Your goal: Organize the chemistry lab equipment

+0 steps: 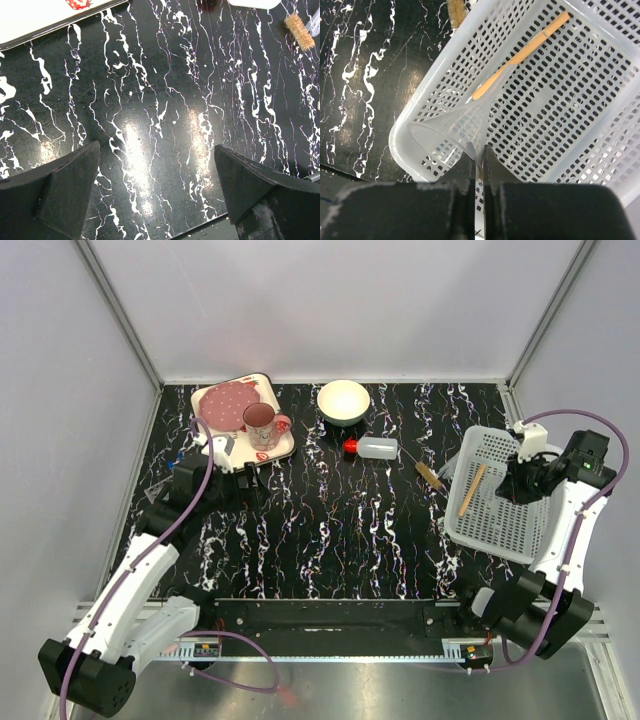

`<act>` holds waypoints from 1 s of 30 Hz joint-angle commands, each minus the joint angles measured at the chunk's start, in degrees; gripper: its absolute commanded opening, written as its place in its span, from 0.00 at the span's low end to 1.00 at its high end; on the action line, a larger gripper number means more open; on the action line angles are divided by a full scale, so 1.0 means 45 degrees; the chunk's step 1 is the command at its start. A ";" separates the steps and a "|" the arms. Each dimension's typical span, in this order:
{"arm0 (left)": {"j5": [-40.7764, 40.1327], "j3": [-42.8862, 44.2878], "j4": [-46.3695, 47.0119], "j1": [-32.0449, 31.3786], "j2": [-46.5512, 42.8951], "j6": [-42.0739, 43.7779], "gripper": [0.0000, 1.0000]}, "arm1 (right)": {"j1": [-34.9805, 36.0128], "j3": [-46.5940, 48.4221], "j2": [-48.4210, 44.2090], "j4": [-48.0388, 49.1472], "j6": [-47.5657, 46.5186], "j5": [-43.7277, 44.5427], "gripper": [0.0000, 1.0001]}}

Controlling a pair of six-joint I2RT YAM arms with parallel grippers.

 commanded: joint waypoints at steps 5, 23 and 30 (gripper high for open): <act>-0.0238 0.0057 0.0202 0.0083 -0.0287 0.0251 0.99 | -0.0327 -0.0366 0.0531 0.0261 -0.0478 -0.0021 0.05; -0.0394 0.0037 0.0124 0.0083 -0.0209 0.0212 0.99 | -0.0425 -0.0738 0.1526 0.0886 -0.0557 -0.0080 0.11; -0.0433 0.0037 0.0124 0.0083 -0.0287 0.0193 0.99 | -0.0425 -0.0583 0.2347 0.0945 -0.0557 0.0193 0.40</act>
